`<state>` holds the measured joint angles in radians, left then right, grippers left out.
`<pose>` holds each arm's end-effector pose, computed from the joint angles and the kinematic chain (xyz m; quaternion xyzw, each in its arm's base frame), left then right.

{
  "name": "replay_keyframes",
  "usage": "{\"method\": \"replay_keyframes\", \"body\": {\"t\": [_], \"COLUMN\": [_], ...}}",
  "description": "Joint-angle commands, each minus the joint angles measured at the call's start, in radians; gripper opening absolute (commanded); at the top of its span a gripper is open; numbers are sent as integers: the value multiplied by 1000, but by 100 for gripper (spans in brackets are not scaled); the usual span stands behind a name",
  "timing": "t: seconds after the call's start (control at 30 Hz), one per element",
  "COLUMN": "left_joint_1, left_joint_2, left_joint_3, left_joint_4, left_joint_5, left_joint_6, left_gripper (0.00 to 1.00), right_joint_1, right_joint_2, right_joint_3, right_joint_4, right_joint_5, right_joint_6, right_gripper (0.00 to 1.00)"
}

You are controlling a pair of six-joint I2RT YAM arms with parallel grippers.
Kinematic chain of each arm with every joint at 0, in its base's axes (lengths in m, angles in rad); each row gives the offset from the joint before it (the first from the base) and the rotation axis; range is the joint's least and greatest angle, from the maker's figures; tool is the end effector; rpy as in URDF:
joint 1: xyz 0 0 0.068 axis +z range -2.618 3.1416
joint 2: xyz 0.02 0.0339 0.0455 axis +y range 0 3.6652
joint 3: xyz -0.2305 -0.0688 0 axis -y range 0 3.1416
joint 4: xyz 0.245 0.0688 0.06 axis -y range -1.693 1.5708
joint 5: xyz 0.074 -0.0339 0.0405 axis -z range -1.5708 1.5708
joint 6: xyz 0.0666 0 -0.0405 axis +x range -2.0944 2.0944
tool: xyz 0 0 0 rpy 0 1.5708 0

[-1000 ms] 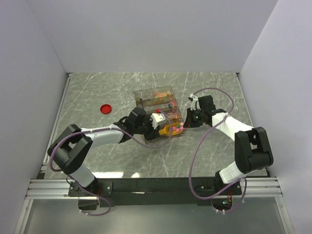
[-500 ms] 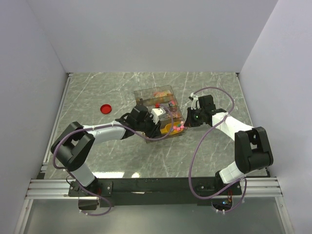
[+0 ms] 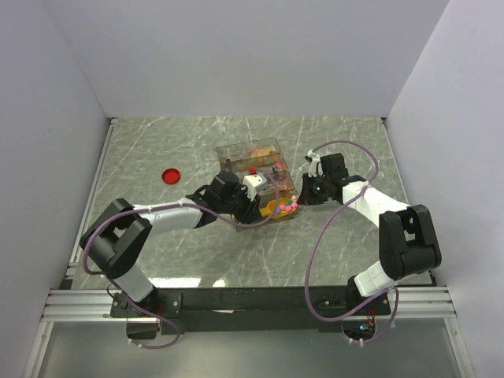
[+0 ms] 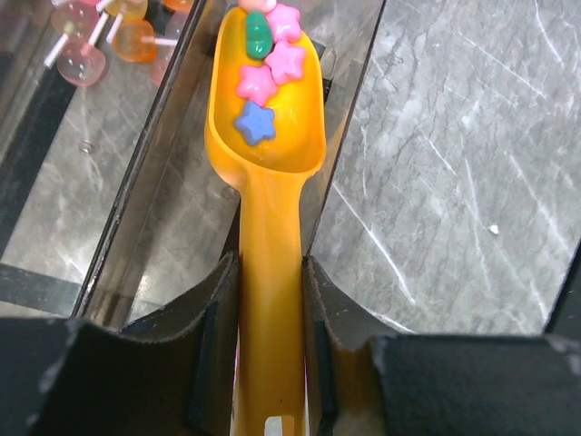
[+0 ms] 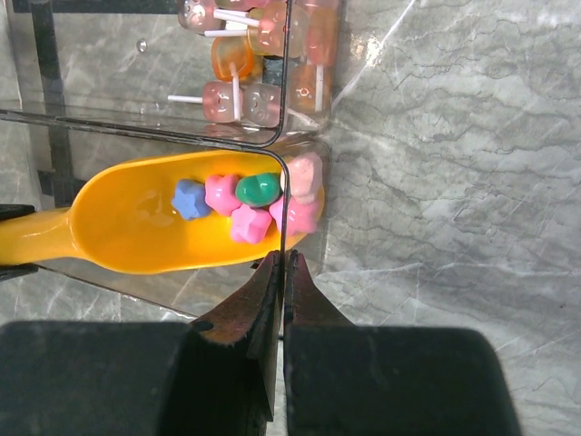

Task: Pack the candies
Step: Scoop the fake candies from the storage box.

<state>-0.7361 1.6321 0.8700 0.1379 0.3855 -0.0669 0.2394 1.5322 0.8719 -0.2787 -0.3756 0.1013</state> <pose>0.2521 -0.2622 0.1385 0.3694 0.7965 -0.3318 0.3452 0.3067 0.1000 0.1312 -0.1223 0.9276 0.2266 0.2707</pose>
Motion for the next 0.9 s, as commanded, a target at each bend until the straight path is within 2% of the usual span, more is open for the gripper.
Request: {"method": "replay_keyframes", "body": {"t": [0.0, 0.23, 0.47, 0.6, 0.73, 0.87], "left_joint_1": [-9, -9, 24, 38, 40, 40], "left_joint_2": [-47, -15, -130, -170, -167, -117], "left_joint_3": [-38, -43, -198, -246, -256, -226], "left_joint_4": [230, 324, 508, 558, 563, 488], "left_joint_5": [42, 207, 200, 202, 196, 181], "left_joint_6": [110, 188, 86, 26, 4, 10], "left_gripper": [5, 7, 3, 3, 3, 4], "right_joint_1": [31, 31, 26, 21, 23, 21], "right_joint_2": [28, 39, 29, 25, 23, 17], "right_joint_3": [-21, -1, -1, 1, 1, 4], "right_joint_4": [-63, -66, -77, -77, -85, -88], "right_joint_5": [-95, -106, -86, -86, -83, -77], "right_joint_6": [-18, -22, -25, -23, -23, -26], "right_gripper": [0, 0, 0, 0, 0, 0]}}
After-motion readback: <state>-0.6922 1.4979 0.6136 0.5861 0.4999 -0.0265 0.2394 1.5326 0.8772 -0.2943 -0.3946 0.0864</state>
